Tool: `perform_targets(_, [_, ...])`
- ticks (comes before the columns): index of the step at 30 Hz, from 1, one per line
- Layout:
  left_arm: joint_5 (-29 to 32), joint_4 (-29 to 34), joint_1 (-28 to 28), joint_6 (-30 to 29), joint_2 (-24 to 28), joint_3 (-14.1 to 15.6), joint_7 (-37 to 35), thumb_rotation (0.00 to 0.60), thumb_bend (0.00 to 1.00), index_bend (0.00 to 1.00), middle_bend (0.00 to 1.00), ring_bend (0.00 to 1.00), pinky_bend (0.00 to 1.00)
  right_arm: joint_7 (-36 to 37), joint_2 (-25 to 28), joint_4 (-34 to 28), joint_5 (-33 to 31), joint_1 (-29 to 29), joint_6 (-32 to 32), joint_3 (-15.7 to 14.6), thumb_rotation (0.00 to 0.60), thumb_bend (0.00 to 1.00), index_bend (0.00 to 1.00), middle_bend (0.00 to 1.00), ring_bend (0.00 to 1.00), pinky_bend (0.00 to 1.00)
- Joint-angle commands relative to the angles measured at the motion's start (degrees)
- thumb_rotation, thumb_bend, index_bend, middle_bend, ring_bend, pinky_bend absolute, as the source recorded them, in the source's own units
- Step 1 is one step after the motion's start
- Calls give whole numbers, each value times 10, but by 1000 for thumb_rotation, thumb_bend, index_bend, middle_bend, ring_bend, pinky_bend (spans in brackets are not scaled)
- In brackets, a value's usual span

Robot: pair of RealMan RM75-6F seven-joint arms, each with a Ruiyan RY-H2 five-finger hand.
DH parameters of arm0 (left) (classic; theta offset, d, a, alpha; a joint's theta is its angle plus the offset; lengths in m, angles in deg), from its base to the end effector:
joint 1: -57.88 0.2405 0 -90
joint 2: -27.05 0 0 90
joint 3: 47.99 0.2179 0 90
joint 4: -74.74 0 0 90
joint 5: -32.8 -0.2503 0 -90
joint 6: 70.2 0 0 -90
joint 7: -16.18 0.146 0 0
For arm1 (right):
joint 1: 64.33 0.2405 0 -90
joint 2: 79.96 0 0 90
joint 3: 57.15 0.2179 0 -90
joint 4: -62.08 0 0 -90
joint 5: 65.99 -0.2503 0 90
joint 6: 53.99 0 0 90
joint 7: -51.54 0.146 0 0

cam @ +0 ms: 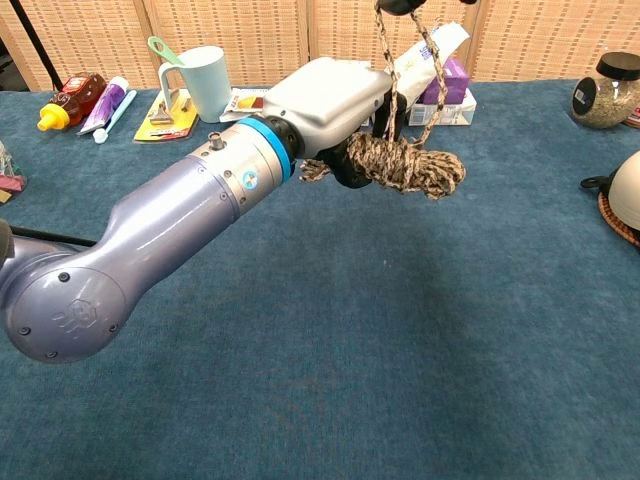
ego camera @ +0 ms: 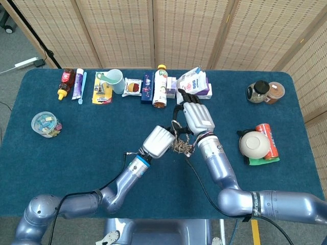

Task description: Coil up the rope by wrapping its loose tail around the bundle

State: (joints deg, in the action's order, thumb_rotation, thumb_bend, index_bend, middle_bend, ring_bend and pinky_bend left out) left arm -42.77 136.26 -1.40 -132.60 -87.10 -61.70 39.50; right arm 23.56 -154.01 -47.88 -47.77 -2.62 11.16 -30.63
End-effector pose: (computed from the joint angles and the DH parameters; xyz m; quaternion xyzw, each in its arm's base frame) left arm 0.0204 0.3265 -0.1293 -0.7682 -0.1891 -0.4847 0.3730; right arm 0.0233 -0.3515 0.0325 0.6132 -0.5177 0.4419 0.4009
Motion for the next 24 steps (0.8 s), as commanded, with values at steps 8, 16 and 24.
perform_targets(8, [-39, 36, 17, 2, 42, 23, -46, 600, 603, 543, 487, 508, 699, 0, -38, 161, -36, 30, -103, -32, 600, 595, 732, 0, 0, 0])
perform_targets(16, [-53, 61, 31, -7, 66, 27, -68, 600, 604, 544, 487, 509, 699, 14, -65, 234, -62, 31, -144, -51, 600, 598, 734, 0, 0, 0])
perform_targets(24, [-45, 86, 32, -4, 77, 10, -63, 600, 603, 549, 487, 511, 699, 32, -79, 259, -72, 22, -176, -67, 600, 597, 734, 0, 0, 0])
